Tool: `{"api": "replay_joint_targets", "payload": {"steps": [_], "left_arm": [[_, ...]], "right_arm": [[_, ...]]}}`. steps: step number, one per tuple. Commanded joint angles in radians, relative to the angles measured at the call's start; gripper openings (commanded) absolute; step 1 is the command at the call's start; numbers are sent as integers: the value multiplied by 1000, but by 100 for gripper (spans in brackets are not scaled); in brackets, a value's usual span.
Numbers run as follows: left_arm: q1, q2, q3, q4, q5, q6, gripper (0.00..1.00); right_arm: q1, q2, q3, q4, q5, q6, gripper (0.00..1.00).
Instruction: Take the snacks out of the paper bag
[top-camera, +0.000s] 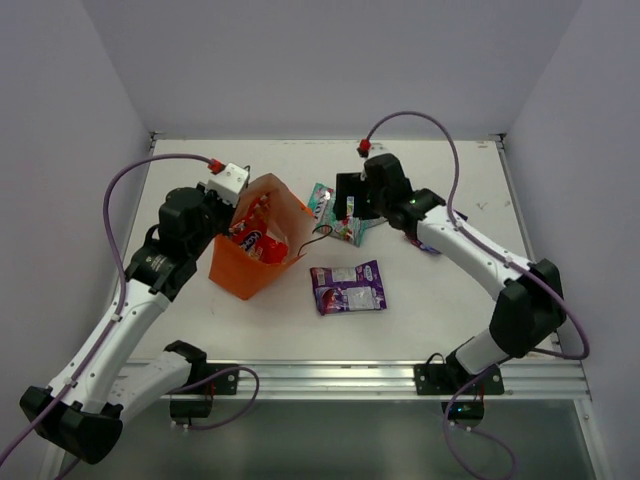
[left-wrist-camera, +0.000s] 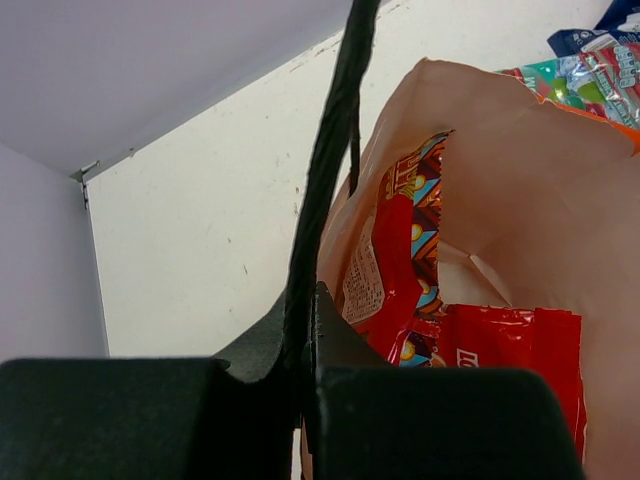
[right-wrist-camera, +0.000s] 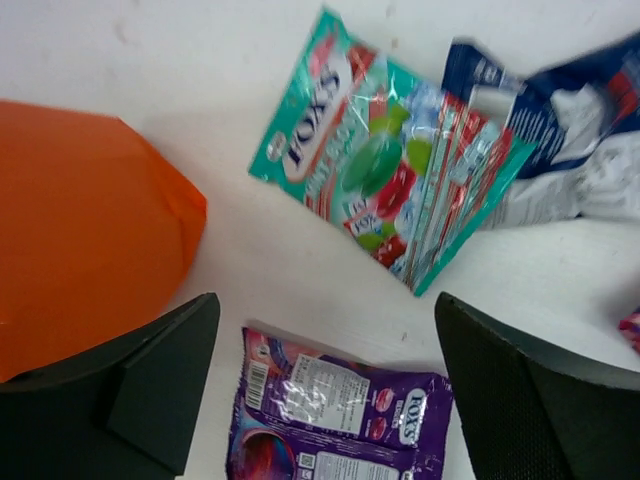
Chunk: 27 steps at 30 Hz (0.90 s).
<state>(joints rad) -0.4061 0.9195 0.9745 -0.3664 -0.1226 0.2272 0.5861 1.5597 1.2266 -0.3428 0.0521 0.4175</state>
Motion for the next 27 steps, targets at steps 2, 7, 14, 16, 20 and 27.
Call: {"api": "replay_joint_targets", "payload": {"steps": [2,7,14,16,20,27], "left_arm": [[0,-14,67,132,18,17,0],[0,-19,64,129,24,20,0],[0,-33,52,139,46,20,0],[0,-34,49,142,58,12,0],[0,-36,43,142,72,-6,0],[0,-41,38,130,89,-19,0]], "right_arm": [[35,-170,234,-165,95,-112,91],[170,-205,335,-130,-110,-213,90],[304,-24,458,-102,-201,-271,89],[311,42,494,-94,-187,-197,88],[316,108,495,-38,-134,108,88],[331,221,490,22,-54,397,96]]}}
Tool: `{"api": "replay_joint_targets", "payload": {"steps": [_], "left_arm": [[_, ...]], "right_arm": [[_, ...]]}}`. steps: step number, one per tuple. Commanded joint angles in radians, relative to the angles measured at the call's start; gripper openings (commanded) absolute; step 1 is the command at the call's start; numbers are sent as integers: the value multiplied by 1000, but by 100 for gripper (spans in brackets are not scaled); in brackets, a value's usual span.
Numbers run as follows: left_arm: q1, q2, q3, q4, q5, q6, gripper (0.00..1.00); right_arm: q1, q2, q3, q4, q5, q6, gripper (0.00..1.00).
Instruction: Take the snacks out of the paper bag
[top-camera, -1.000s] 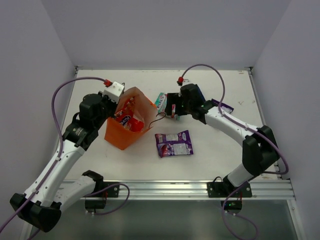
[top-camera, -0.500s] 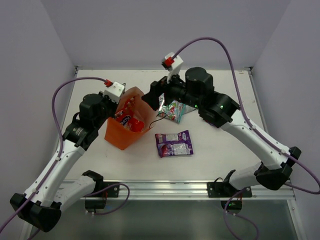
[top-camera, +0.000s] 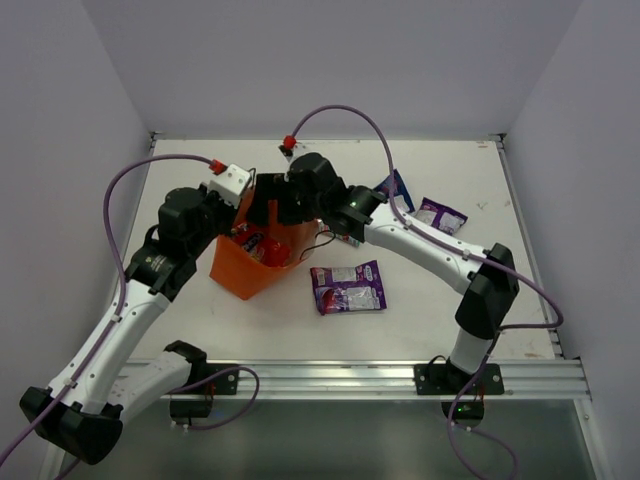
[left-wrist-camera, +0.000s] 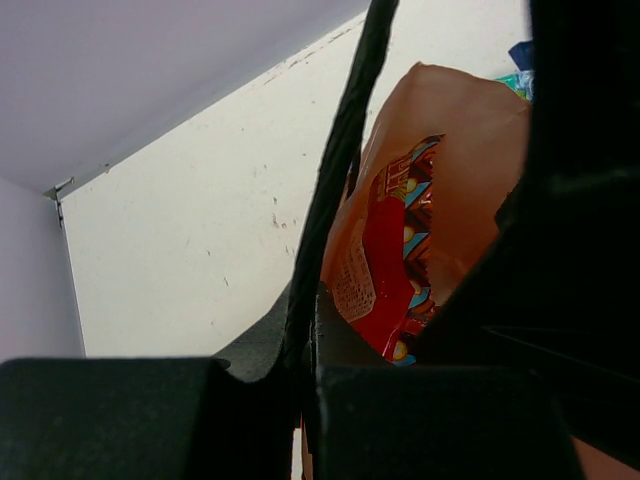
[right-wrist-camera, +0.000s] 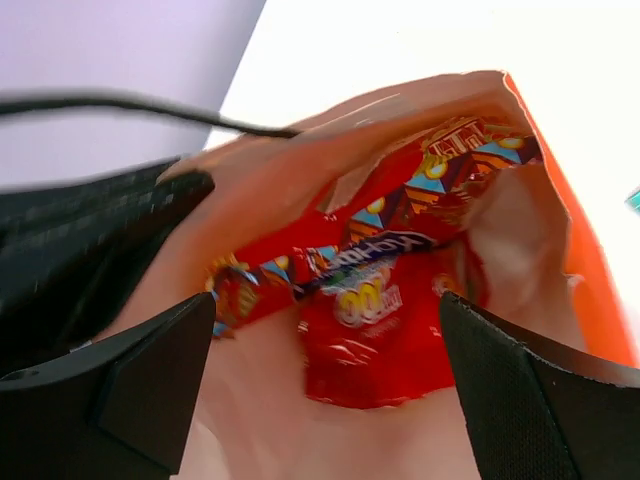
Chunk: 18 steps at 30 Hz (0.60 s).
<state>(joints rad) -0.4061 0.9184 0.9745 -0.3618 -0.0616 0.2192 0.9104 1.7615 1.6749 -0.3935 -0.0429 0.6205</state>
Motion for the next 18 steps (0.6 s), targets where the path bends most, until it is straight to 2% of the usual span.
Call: {"api": "replay_joint_targets", "payload": {"steps": [1,5,8,11,12,13,16,18], "left_arm": [[0,-41,39,123,28,-12,0],[0,-46,36,115,34,-15,0],[0,-52,36,109,43,-17,0],[0,-59,32,106,36,-17,0],[0,-61,29,106,32,-17,0],[0,-62,26,107,29,-15,0],[0,-64,16,106,11,-17,0],[0,-66,13,107,-7,-17,0]], "right_arm": [[7,36,49,74,41,234,96],[7,139,78,78,41,295,96],[7,180,79,94,41,323,91],[7,178,28,179,11,326,70],[7,165,8,205,6,324,52],[7,158,-1,218,-8,308,39],[7,93,-40,258,-15,269,7],[7,53,-53,268,-17,252,1]]}}
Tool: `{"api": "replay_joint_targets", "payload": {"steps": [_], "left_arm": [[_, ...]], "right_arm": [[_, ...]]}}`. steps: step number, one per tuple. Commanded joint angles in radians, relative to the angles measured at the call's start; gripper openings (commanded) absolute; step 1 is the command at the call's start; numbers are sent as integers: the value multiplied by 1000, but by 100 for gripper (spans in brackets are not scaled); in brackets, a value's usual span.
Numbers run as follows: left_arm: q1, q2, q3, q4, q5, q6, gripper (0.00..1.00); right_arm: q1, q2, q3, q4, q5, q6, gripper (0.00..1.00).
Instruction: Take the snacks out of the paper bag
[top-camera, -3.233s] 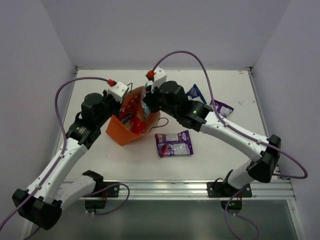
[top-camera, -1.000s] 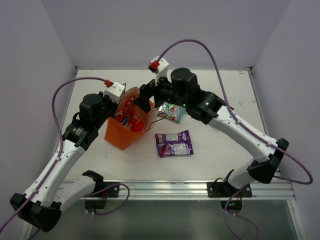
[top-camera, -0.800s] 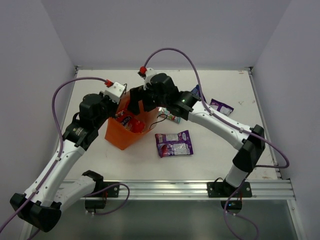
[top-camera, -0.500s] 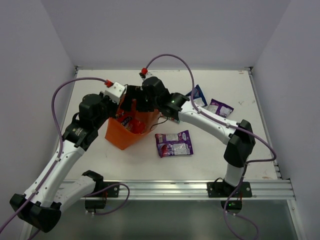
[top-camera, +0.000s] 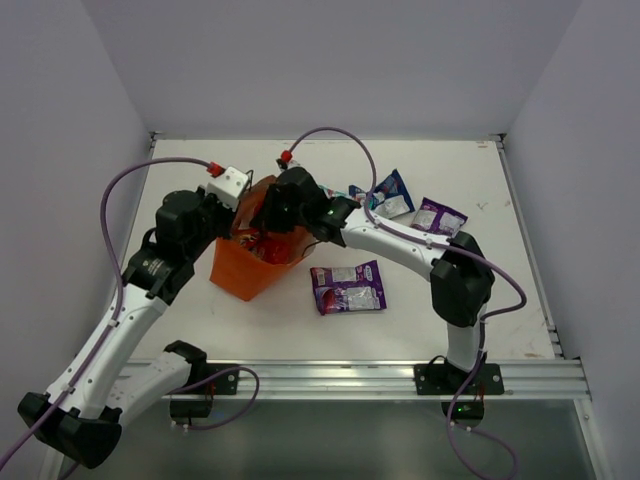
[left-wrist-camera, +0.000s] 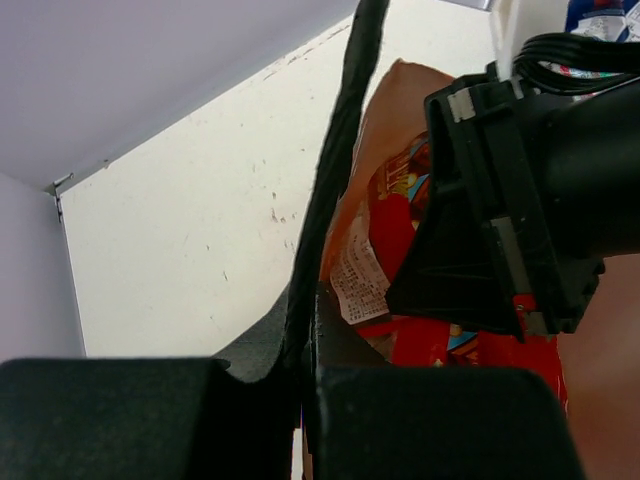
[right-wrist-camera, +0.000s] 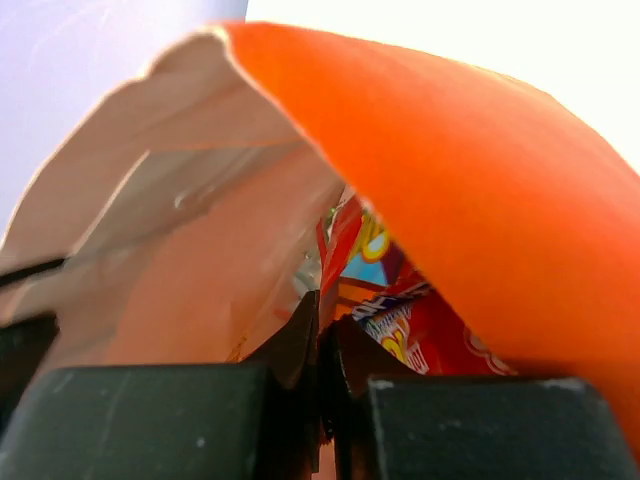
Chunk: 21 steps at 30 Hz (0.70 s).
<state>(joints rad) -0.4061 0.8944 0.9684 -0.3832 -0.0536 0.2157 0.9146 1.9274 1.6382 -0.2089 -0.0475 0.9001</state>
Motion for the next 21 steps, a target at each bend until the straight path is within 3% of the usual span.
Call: {"api": "replay_joint_targets", "payload": {"steps": [1,12,21], "left_arm": [[0,-43,20,127,-18,-10,0],[0,-25,53,98,-109,2,0],[0,-2,76,86,-164,-3,0]], "right_arm": [[3,-152,-17,85,-14,-44,0],[1,-344,110,-4,-68,-159,0],[-29,-409,252,-87,-224,-233,0]]}}
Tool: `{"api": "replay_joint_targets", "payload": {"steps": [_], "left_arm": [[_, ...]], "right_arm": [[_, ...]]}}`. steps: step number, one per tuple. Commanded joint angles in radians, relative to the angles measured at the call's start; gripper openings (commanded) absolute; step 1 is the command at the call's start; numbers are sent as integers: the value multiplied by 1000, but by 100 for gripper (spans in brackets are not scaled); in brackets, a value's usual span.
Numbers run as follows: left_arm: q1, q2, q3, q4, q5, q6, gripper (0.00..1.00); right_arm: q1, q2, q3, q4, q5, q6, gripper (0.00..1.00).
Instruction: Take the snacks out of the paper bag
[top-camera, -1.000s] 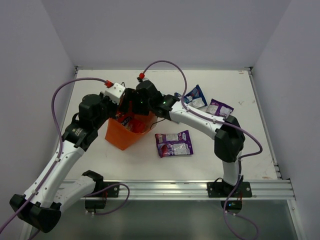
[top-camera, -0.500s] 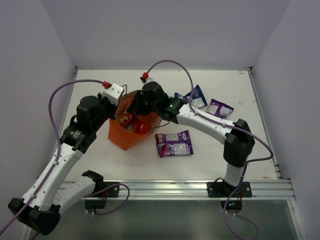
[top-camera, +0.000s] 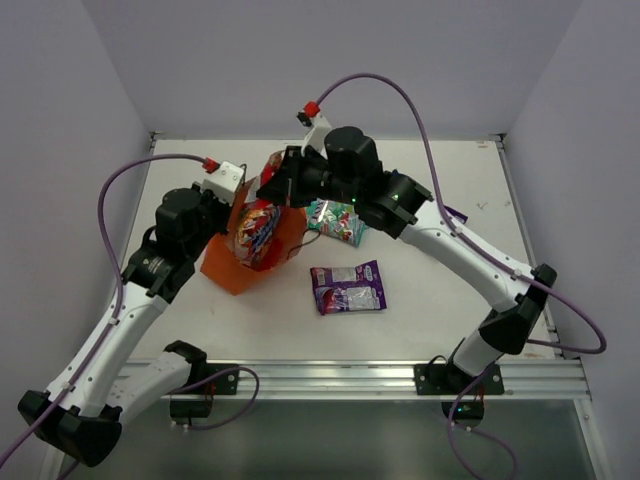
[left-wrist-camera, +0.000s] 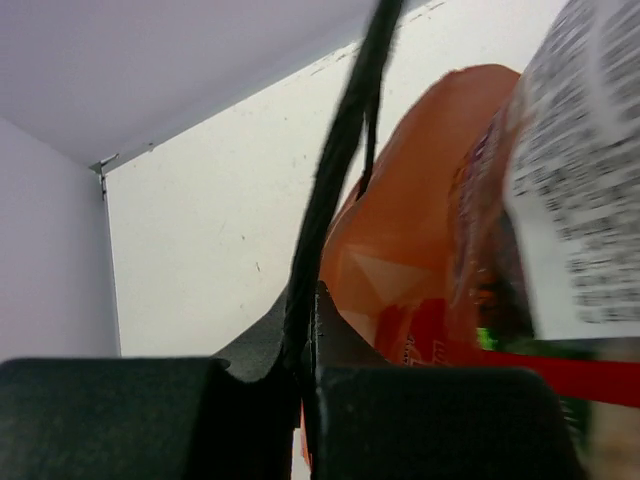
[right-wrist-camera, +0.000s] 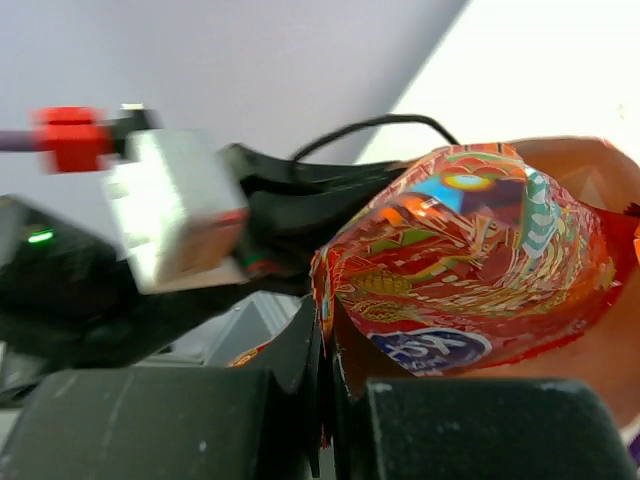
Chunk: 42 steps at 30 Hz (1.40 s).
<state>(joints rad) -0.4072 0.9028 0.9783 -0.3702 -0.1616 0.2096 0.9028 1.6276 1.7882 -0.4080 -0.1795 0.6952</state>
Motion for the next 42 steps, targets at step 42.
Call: {"api": "replay_joint_targets", "payload": {"steps": [42], "left_arm": [[1,-102,-36,126,198,132,0]], "right_arm": [[-973,207,-157,411,107,-55,17]]}}
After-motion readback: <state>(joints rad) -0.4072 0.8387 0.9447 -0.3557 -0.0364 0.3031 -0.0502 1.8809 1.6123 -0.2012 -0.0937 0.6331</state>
